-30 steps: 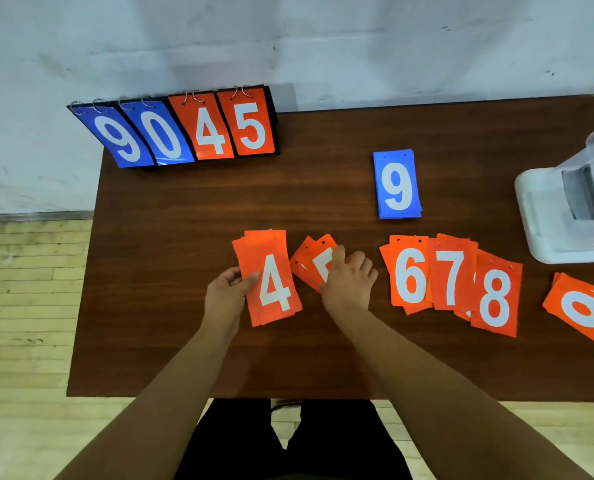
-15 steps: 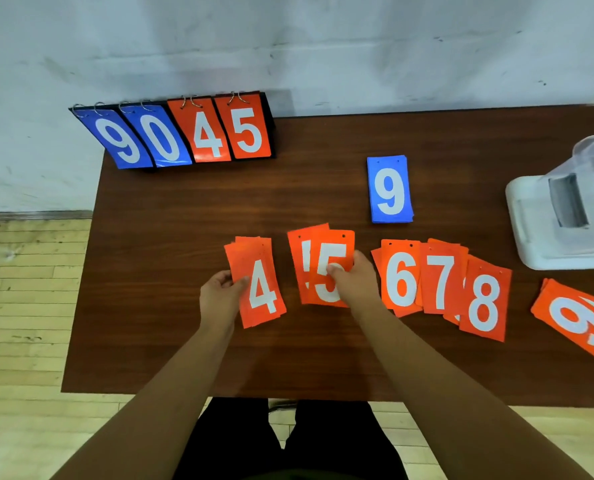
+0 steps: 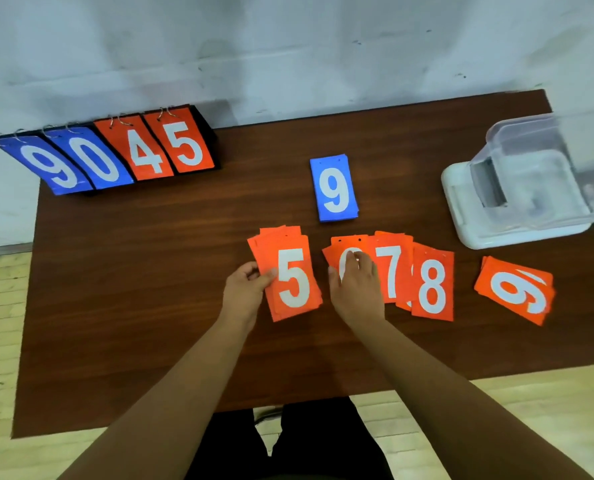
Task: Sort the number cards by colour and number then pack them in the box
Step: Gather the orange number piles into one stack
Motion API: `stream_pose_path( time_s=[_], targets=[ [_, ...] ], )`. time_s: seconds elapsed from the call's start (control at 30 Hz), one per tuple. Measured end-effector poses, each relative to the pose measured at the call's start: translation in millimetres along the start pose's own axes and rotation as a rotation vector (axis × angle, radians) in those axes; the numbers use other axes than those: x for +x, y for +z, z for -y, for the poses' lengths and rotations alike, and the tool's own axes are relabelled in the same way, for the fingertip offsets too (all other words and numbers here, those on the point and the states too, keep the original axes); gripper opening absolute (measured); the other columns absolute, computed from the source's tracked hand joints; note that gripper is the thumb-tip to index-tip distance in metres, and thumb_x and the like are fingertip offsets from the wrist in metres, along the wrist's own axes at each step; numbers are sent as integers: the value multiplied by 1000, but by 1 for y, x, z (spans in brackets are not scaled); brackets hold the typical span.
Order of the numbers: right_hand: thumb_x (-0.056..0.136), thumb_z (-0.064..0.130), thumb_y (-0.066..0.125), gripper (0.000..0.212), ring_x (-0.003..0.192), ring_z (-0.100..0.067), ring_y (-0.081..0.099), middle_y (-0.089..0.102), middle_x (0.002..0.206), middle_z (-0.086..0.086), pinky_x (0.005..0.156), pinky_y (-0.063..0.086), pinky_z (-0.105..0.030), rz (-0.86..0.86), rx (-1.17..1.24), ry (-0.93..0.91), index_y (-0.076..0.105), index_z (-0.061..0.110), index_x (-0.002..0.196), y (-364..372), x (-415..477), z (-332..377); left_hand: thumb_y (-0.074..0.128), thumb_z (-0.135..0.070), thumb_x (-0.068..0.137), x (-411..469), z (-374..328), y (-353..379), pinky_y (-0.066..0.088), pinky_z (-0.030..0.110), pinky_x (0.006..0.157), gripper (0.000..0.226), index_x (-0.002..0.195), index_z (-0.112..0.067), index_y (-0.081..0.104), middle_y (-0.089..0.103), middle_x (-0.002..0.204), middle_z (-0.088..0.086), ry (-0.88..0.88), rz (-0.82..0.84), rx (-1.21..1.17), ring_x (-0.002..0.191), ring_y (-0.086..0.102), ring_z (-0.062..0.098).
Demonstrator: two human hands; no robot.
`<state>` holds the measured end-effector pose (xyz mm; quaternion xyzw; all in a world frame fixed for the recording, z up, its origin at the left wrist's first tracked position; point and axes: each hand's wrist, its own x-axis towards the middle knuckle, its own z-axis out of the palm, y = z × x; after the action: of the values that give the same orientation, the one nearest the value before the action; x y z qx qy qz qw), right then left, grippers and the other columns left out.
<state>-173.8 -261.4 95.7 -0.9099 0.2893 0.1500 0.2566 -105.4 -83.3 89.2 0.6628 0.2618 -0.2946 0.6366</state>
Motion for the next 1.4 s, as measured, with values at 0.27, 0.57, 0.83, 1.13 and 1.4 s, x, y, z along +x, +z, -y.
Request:
stream_pose_path(
  time_s=[0.27,0.57,0.83,1.13,1.4],
  targets=[
    [101,45,35,63,147,-34,17,22,158,-18,119,19,-45,155,-382,-348,27,7,150,33,-24,-20,72,-13,85,2,7,-20,56,45,89,24,109,-14,64,71,112,10,-15,-157,-47,99,69,24],
    [79,45,74,94,138,-37,30,31,148,-19,112,28,-47,150,-308,17,19,15,149,21,6,8,69,-15,88,-14,13,-29,56,41,85,14,99,-22,63,71,100,0,27,-182,-29,95,69,21],
    [96,22,55,40,123,-30,52,51,136,-13,101,43,-39,255,254,172,49,7,133,16,16,11,68,-20,89,-20,25,-39,57,47,86,30,118,-16,60,71,111,6,-18,-207,-80,98,70,25],
    [93,24,62,42,114,-25,60,61,128,-5,96,52,-46,359,900,357,53,16,133,14,-9,37,48,-11,100,-26,9,-12,58,36,79,19,112,-16,62,71,108,7,9,49,39,94,70,21],
    [98,38,51,57,135,-23,42,40,149,-4,105,41,-38,178,583,202,33,17,148,-1,-11,10,64,-13,91,-20,3,17,53,52,94,37,127,-17,57,67,121,8,25,182,194,106,67,28]
  ],
)
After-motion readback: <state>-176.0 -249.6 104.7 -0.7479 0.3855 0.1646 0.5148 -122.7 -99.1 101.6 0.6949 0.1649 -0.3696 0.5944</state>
